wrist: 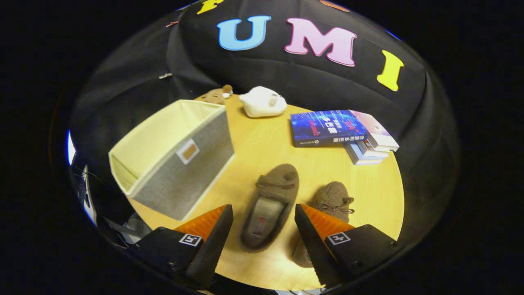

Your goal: Open the storage box then place both shoes into the box .Put the left shoe in first, then the right shoe, with the right side of both shoes facing outward in a uniform manner.

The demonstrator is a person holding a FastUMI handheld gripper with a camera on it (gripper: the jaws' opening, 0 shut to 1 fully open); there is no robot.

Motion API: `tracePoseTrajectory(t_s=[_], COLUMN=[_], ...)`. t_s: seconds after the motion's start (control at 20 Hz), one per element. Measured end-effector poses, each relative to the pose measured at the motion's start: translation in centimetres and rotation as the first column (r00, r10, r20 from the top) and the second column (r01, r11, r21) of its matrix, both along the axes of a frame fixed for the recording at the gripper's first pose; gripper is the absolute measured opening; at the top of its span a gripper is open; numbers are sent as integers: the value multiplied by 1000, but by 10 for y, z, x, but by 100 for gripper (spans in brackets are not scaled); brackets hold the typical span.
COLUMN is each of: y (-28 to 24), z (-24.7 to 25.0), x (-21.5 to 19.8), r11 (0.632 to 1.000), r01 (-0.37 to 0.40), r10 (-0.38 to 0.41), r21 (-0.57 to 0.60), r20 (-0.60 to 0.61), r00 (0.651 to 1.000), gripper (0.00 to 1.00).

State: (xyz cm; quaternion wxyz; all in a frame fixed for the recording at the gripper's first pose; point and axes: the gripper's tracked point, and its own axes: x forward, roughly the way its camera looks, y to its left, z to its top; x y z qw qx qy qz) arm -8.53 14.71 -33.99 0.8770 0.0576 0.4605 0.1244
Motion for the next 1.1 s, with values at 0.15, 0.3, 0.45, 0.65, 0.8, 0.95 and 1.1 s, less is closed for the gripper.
tracePoseTrajectory(t_s=[0.15, 0.3, 0.45, 0.65, 0.8, 0.95, 1.1], y=[-10, -14, -15, -11, -15, -23, -31], z=[-39, -67, -84, -103, -101, -82, -50], x=[14, 26, 38, 49, 49, 49, 57], r11=[998, 994, 985, 977, 970, 962, 942], r01=[56, 89, 159, 191, 232, 271, 332], r10=[-56, -93, -163, -200, -240, -271, -326], r21=[-15, -60, -71, -92, -76, -15, 47], r20=[-41, -52, -59, -98, -114, -109, -103], r00=[998, 994, 985, 975, 964, 956, 940], gripper=[85, 80, 70, 37, 8, 8, 8])
